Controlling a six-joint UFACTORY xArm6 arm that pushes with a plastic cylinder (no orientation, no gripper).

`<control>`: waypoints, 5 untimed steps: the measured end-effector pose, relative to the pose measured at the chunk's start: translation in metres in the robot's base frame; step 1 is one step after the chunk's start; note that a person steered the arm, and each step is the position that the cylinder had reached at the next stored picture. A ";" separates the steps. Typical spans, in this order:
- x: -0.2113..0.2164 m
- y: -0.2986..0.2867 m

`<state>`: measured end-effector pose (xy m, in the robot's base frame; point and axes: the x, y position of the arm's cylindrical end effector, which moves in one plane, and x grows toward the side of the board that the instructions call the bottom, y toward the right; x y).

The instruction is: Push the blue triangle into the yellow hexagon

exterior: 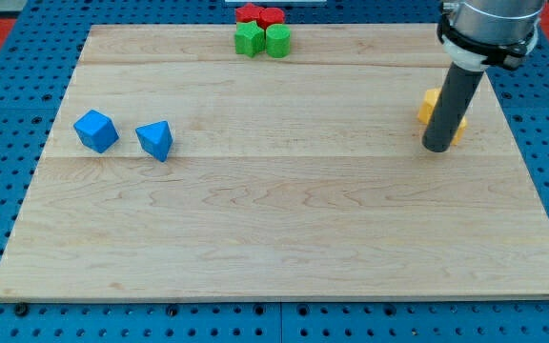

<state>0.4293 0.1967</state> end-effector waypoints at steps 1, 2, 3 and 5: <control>0.015 -0.003; 0.070 -0.061; 0.091 -0.177; 0.071 -0.433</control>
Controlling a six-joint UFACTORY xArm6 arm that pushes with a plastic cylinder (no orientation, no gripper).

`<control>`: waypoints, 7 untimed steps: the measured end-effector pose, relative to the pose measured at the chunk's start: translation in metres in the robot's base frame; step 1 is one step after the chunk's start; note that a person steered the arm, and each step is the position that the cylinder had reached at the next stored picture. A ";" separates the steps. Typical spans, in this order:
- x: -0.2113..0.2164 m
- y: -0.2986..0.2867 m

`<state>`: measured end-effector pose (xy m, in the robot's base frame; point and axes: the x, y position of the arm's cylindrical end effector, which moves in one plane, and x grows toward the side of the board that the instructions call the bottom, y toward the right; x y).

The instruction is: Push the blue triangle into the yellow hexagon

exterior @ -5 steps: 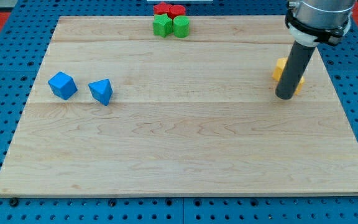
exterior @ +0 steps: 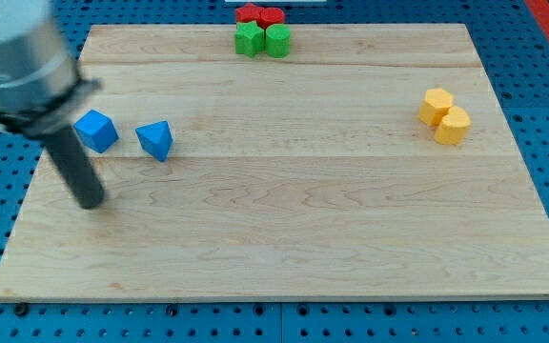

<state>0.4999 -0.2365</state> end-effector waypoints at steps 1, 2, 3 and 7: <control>-0.033 -0.009; -0.065 0.049; -0.097 0.132; -0.129 0.281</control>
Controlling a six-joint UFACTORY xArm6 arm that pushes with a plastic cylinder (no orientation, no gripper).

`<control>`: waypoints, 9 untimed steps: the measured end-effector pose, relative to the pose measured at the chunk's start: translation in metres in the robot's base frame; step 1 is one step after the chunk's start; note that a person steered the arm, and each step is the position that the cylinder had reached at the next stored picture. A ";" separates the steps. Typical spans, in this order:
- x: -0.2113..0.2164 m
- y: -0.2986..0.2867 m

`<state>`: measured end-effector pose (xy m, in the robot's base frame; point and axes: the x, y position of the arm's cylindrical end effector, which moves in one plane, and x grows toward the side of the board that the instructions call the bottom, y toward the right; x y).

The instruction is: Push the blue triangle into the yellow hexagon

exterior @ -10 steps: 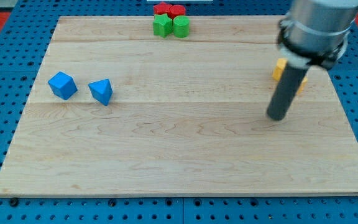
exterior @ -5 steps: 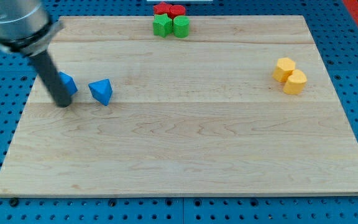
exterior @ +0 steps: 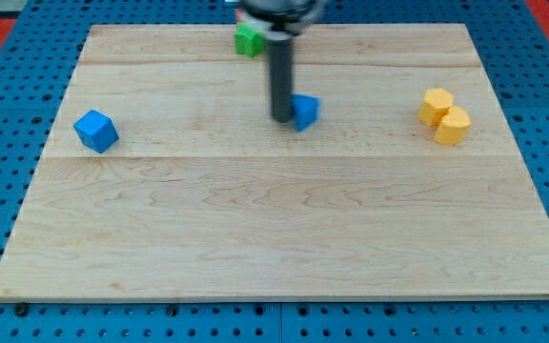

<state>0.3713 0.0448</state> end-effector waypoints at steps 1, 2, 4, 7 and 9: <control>-0.005 0.072; -0.005 0.043; -0.020 0.053; -0.019 0.106; 0.020 0.005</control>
